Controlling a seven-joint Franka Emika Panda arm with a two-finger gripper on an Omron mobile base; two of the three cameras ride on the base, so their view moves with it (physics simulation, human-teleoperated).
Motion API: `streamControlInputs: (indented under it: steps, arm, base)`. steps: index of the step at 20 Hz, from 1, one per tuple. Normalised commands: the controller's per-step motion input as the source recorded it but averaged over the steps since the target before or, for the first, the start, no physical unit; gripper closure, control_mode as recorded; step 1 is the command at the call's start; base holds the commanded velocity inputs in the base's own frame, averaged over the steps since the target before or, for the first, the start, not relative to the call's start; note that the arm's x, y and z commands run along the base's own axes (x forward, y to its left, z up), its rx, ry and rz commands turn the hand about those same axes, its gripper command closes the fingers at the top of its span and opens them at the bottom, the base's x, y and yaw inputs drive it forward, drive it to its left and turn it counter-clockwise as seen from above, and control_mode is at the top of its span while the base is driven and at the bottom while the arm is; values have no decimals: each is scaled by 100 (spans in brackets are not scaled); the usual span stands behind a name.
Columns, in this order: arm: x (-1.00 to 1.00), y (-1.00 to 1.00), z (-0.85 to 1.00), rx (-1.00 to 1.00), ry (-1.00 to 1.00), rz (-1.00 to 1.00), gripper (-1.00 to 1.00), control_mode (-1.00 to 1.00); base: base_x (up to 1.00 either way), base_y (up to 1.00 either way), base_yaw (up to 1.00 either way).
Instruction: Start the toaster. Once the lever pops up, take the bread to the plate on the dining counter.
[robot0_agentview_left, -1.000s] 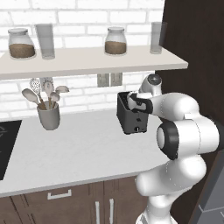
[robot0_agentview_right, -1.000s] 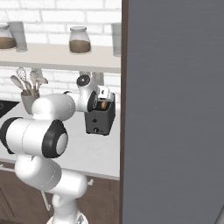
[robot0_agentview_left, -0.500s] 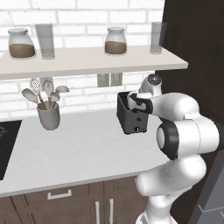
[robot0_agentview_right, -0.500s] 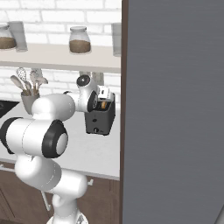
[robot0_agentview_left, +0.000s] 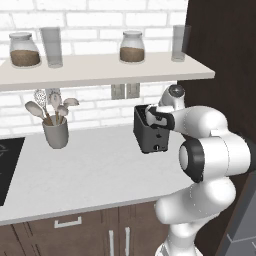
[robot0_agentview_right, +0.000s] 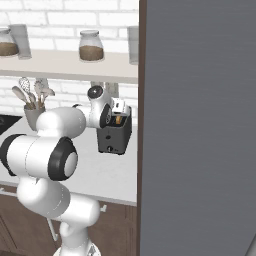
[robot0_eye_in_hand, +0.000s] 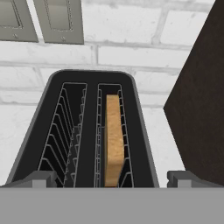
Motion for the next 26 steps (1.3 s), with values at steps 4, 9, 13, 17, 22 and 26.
streamControlInputs:
  steps: [4, 9, 13, 17, 22, 26]
  arm:
    - [0, 0, 0, 0, 0, 0, -100, -100]
    - [0, 0, 0, 0, 0, 0, -100, -100]
    - [0, 0, 0, 0, 0, 0, -100, -100]
    - [0, 0, 0, 0, 0, 0, -100, -100]
    - [0, 0, 0, 0, 0, 0, -100, -100]
    - [0, 0, 0, 0, 0, 0, -100, -100]
  base:
    - [0, 0, 0]
    - [0, 0, 0]
    - [0, 0, 0]
    - [0, 0, 0]
    - [0, 0, 0]
    - [0, 0, 0]
